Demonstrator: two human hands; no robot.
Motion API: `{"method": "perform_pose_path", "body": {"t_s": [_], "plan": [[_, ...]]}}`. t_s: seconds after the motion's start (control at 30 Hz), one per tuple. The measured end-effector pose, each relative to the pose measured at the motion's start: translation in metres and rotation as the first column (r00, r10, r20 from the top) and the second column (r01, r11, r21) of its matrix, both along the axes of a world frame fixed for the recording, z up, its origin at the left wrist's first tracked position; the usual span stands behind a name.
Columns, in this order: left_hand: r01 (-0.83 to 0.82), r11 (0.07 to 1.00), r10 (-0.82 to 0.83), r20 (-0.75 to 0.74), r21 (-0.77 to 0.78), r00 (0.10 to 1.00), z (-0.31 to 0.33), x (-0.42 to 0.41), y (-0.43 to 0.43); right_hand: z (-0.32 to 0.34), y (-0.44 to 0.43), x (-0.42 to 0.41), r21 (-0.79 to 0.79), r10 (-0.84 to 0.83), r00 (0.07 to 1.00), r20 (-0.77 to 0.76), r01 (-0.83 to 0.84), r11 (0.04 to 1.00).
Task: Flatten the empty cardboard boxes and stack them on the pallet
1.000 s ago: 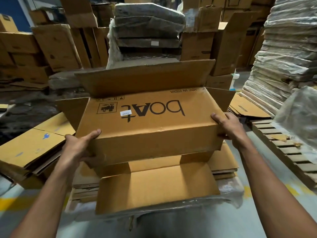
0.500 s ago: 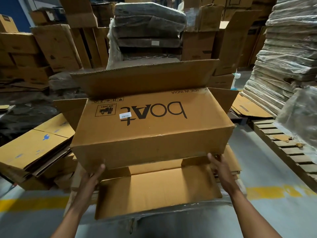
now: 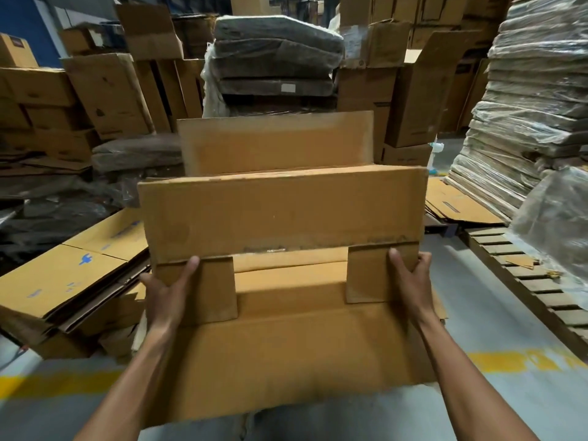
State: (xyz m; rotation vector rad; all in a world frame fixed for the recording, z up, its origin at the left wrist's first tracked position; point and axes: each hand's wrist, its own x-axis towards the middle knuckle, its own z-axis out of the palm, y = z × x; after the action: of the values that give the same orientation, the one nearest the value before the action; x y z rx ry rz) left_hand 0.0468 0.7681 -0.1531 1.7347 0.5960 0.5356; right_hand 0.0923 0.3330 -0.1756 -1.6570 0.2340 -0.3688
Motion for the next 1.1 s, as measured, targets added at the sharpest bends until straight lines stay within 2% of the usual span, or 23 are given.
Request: {"method": "perform_pose_path", "body": {"t_s": [0.13, 0.27, 0.37, 0.47, 0.6, 0.73, 0.83, 0.9, 0.97, 1.0, 1.1], "plan": [[-0.005, 0.980, 0.036, -0.153, 0.198, 0.988, 0.040, 0.014, 0.004, 0.033, -0.006, 0.014, -0.151, -0.076, 0.997, -0.021, 0.072, 0.986], [0.029, 0.938, 0.067, -0.264, 0.344, 0.962, 0.071, 0.023, 0.006, 0.060, -0.010, 0.023, -0.242, -0.059, 0.992, -0.108, 0.031, 0.970], [0.067, 0.912, 0.068, -0.310, 0.405, 0.948, 0.074, 0.022, 0.001, 0.071, -0.008, 0.026, -0.329, -0.061, 0.985, -0.164, 0.004, 0.944], [0.121, 0.910, 0.015, -0.322, 0.398, 0.947, 0.058, 0.021, 0.003, 0.065, -0.001, 0.027, -0.361, -0.055, 0.977, -0.207, -0.024, 0.932], [0.141, 0.840, 0.013, -0.280, 0.523, 0.960, 0.035, 0.020, -0.005, 0.048, 0.009, 0.023, -0.427, -0.058, 0.990, -0.128, -0.002, 0.904], [0.188, 0.780, 0.017, -0.321, 0.596, 0.947, 0.024, 0.018, -0.026, 0.037, 0.012, 0.019, -0.482, -0.100, 0.994, -0.037, 0.070, 0.873], [0.203, 0.743, 0.001, -0.305, 0.637, 0.952, 0.013, 0.017, -0.032, 0.030, 0.021, 0.014, -0.615, -0.145, 0.989, 0.039, 0.139, 0.777], [0.219, 0.722, -0.007, -0.309, 0.657, 0.951, 0.006, 0.018, -0.029, 0.028, 0.031, 0.008, -0.721, -0.144, 0.981, 0.130, 0.194, 0.665], [0.231, 0.731, 0.001, -0.339, 0.642, 0.941, 0.004, 0.018, -0.028, 0.025, 0.044, 0.002, -0.795, -0.071, 0.973, 0.221, 0.222, 0.565], [0.232, 0.734, 0.003, -0.345, 0.638, 0.938, 0.004, 0.017, -0.029, 0.024, 0.051, -0.001, -0.804, 0.002, 0.972, 0.235, 0.194, 0.562], [0.227, 0.734, 0.008, -0.343, 0.640, 0.939, 0.006, 0.016, -0.031, 0.036, 0.083, -0.012, -0.737, 0.252, 0.955, 0.158, -0.056, 0.674]]}}
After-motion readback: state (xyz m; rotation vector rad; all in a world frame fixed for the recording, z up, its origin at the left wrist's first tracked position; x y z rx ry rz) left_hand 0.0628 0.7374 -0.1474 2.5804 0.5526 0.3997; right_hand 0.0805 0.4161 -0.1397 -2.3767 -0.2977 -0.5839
